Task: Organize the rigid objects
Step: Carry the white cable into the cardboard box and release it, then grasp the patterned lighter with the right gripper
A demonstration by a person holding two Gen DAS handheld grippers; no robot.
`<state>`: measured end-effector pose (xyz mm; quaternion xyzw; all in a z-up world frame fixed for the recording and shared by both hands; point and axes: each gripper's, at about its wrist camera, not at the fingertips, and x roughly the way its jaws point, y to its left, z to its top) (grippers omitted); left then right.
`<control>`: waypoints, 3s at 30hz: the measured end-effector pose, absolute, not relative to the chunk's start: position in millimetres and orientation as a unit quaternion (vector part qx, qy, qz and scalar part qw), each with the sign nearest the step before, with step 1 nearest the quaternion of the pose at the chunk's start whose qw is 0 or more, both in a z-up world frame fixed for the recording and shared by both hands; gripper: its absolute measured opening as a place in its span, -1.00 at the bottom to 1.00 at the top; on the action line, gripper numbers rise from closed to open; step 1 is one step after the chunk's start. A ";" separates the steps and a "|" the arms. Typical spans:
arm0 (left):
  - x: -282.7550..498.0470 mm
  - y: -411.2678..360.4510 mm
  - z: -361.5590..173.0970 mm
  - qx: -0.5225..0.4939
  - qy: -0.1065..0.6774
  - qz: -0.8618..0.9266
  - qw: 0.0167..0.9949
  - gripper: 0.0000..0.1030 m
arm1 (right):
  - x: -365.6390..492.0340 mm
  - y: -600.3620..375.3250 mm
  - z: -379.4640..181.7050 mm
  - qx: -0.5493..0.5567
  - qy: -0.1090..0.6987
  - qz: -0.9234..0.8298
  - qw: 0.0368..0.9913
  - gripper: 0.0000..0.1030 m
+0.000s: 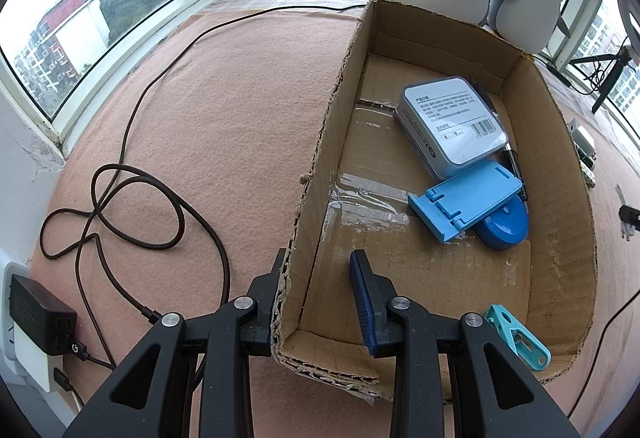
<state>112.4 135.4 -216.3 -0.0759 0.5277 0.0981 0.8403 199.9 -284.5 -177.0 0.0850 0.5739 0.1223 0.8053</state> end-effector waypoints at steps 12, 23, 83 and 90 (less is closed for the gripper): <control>112.0 135.8 -216.3 -0.077 0.527 0.098 0.841 -0.37 | 167.3 -172.0 -123.1 0.024 0.531 0.264 0.805 -0.66; 112.4 135.5 -216.1 -0.077 0.528 0.098 0.840 -0.37 | 136.2 -85.0 -131.0 -0.057 0.532 0.344 0.772 -0.66; 110.9 137.9 -214.6 -0.075 0.529 0.101 0.839 -0.36 | 219.9 -186.3 -159.6 -0.114 0.524 0.298 0.790 -0.10; 111.8 137.7 -215.3 -0.076 0.531 0.103 0.838 -0.35 | 243.6 -185.1 -181.8 -0.143 0.537 0.290 0.779 -0.11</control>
